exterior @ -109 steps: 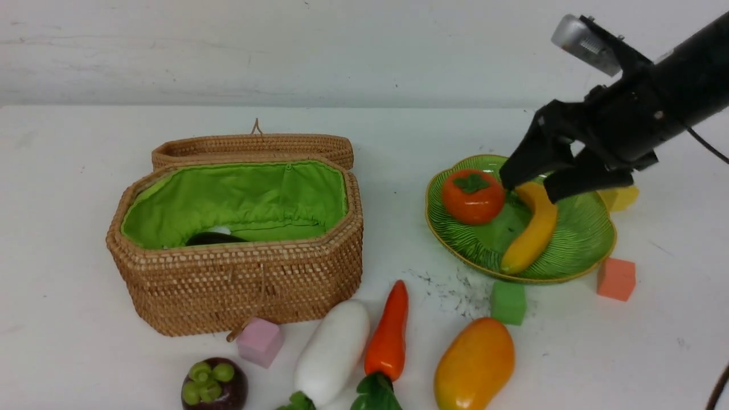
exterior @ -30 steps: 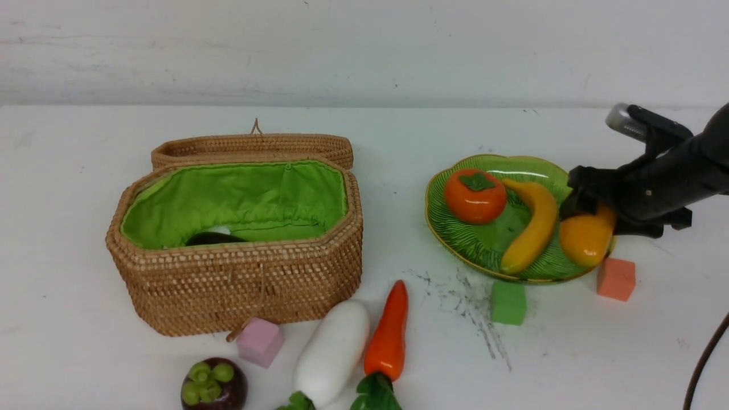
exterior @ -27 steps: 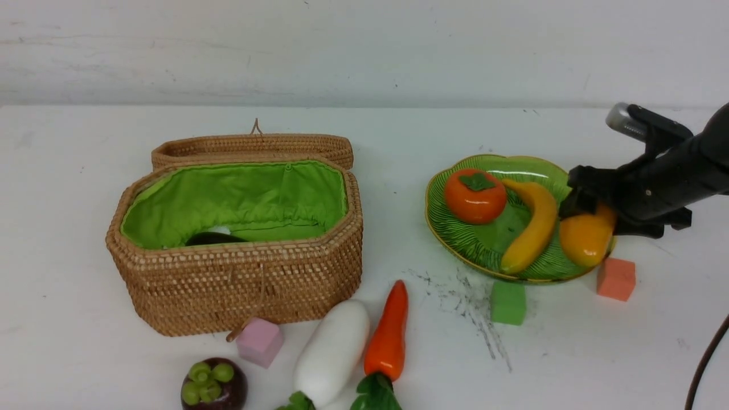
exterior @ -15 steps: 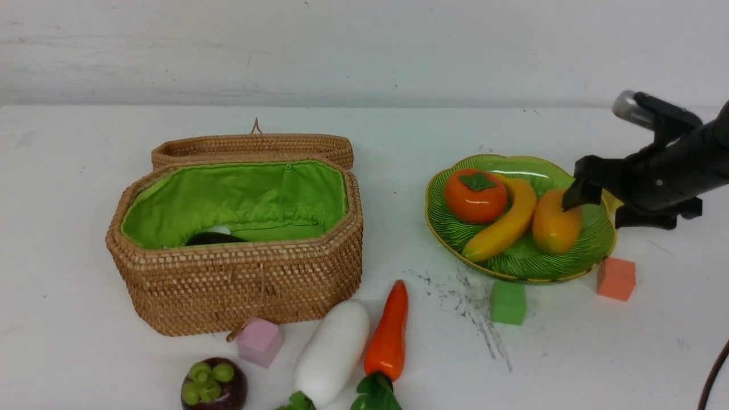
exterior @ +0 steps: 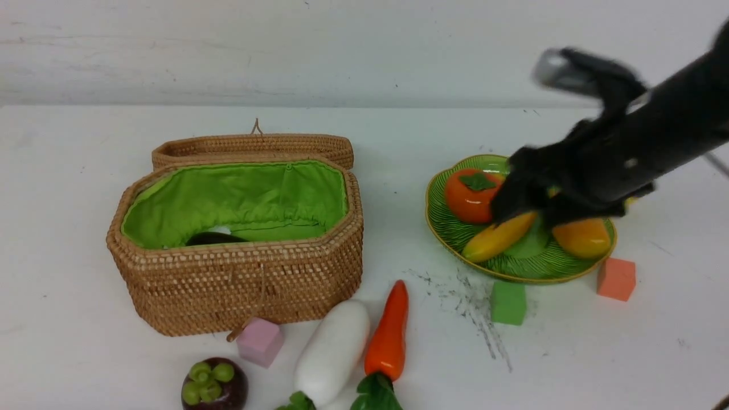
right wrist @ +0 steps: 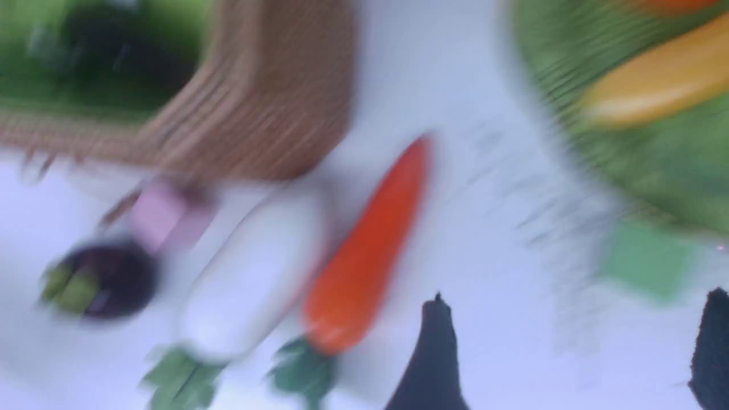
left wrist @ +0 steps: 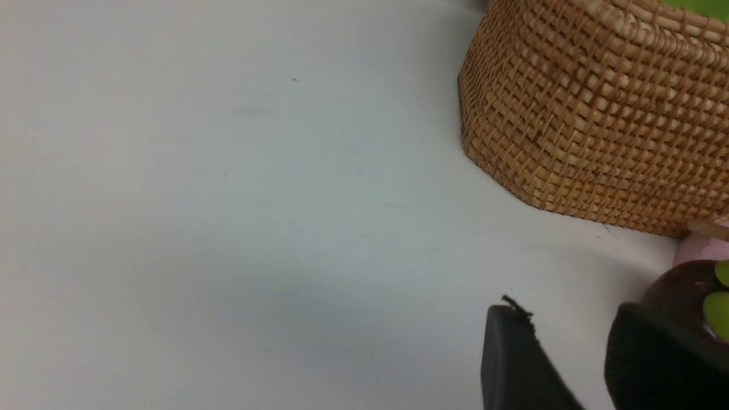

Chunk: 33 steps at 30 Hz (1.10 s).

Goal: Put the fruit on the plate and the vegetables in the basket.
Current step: Use the right arm to grab a carrot and put it into the left basket

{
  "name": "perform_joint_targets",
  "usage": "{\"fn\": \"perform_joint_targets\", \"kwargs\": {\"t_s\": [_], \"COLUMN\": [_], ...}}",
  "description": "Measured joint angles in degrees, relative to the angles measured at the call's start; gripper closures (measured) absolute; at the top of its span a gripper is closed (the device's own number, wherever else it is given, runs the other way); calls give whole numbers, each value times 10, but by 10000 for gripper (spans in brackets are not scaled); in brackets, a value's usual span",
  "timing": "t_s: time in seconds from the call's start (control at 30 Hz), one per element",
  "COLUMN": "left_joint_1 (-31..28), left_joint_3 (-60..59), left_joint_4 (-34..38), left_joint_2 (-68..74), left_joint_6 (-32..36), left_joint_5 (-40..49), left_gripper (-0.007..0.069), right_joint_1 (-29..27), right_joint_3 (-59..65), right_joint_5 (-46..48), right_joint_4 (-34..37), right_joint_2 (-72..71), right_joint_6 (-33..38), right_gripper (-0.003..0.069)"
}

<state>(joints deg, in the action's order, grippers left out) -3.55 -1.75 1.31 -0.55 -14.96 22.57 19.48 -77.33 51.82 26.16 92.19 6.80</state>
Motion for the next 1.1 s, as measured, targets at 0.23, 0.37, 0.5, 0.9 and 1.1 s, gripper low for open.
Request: {"fn": "perform_joint_targets", "kwargs": {"t_s": [0.23, 0.37, 0.5, 0.9, 1.1], "left_joint_1": [0, 0, 0, 0, 0], "left_joint_3": [0, 0, 0, 0, 0], "left_joint_4": [0, 0, 0, 0, 0], "left_joint_2": [0, 0, 0, 0, 0], "left_joint_6": [0, 0, 0, 0, 0], "left_joint_5": [0, 0, 0, 0, 0], "left_gripper": [386, 386, 386, 386, 386], "right_joint_1": [123, 149, 150, 150, 150], "right_joint_3": [5, 5, 5, 5, 5], "right_joint_5": [-40, -67, -82, -108, -100], "right_joint_4": [5, 2, -10, -26, -28], "right_joint_2": [74, 125, 162, 219, 220], "right_joint_6": [-18, -34, -41, -41, -41], "right_gripper": [89, 89, 89, 89, 172]}}
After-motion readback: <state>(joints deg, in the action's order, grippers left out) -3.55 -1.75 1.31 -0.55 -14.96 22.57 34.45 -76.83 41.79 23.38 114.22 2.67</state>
